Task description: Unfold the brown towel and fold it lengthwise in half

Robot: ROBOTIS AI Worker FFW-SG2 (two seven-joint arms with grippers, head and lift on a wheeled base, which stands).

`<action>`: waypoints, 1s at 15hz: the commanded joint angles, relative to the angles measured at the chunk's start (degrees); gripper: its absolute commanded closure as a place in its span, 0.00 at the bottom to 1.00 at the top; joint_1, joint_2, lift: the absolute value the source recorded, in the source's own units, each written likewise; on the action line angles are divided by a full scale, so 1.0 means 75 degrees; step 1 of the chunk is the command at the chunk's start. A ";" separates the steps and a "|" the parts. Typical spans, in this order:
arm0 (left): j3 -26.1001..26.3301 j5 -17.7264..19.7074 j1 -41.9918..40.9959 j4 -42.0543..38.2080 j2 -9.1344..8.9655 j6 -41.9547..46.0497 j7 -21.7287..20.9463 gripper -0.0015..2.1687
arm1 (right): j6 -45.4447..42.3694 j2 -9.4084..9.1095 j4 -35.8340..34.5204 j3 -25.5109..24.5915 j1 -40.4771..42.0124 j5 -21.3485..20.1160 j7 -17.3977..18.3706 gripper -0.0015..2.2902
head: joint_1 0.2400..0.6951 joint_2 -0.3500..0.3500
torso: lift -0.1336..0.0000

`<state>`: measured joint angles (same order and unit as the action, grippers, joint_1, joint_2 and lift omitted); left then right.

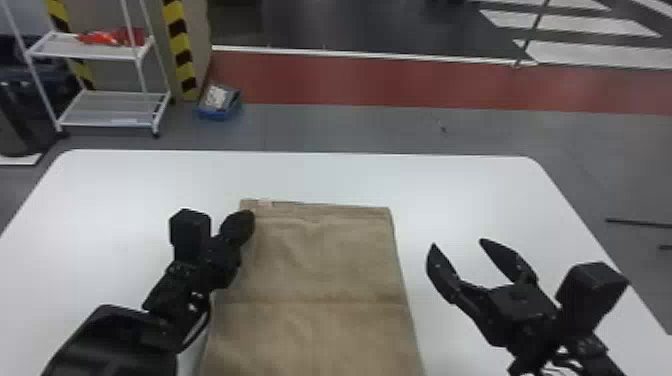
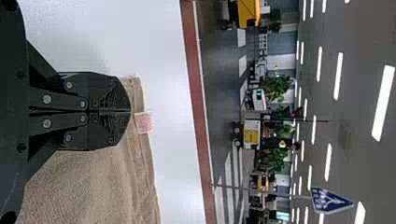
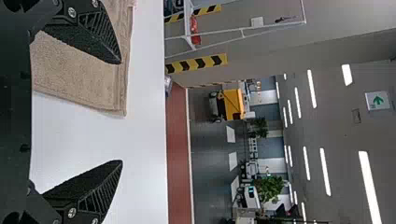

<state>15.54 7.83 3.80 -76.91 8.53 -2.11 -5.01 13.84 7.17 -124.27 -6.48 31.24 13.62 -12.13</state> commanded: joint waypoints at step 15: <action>0.0342 -0.0810 -0.0787 -0.1816 -0.0094 -0.1191 0.0984 0.05 | 0.0001 0.0193 0.0492 -0.0343 -0.0439 0.0399 -0.0012 0.06 | 1.00 0.19 | 0.11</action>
<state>19.08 1.25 -3.14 -93.51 7.91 -13.24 2.33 13.85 8.55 -120.63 -9.23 27.95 16.75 -12.18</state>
